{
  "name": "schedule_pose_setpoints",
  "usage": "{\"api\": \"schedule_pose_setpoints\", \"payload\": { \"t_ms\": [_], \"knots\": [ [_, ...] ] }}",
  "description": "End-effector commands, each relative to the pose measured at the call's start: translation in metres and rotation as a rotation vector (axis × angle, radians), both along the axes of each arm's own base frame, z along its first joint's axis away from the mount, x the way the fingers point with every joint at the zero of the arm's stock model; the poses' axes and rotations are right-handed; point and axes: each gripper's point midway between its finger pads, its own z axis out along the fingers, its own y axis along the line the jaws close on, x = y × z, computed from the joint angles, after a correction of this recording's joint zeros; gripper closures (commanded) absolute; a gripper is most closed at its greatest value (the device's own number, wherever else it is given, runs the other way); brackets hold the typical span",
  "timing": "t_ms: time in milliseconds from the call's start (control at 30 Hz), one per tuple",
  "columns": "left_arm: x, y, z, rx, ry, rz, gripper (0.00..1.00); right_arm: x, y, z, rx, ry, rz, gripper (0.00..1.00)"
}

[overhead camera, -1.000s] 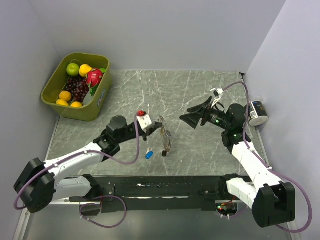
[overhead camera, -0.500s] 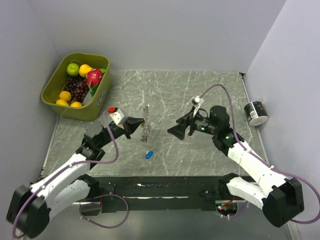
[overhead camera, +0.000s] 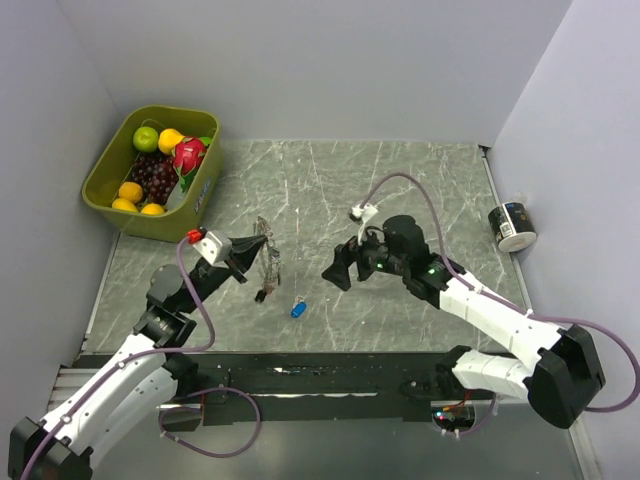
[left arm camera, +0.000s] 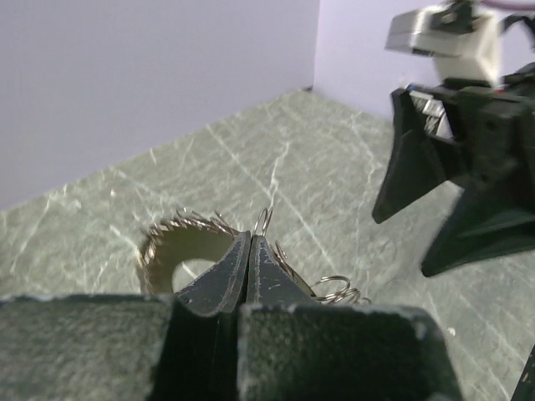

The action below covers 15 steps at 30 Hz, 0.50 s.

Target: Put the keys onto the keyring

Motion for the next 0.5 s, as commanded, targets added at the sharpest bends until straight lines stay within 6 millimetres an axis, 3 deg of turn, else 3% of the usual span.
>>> {"api": "schedule_pose_setpoints", "payload": {
  "t_ms": [0, 267, 467],
  "knots": [
    [0.009, 0.008, 0.028, -0.029, -0.054, 0.059, 0.99, 0.002, 0.018, 0.002, -0.081, -0.077, 0.005, 0.0],
    [0.012, 0.049, 0.064, -0.12, -0.11, 0.264, 0.99, -0.01, 0.042, -0.051, -0.254, 0.037, -0.021, 0.02],
    [0.004, 0.064, 0.076, -0.152, -0.14, 0.312, 0.99, -0.016, 0.069, -0.091, -0.374, 0.135, 0.013, 0.18]
  ]
}}
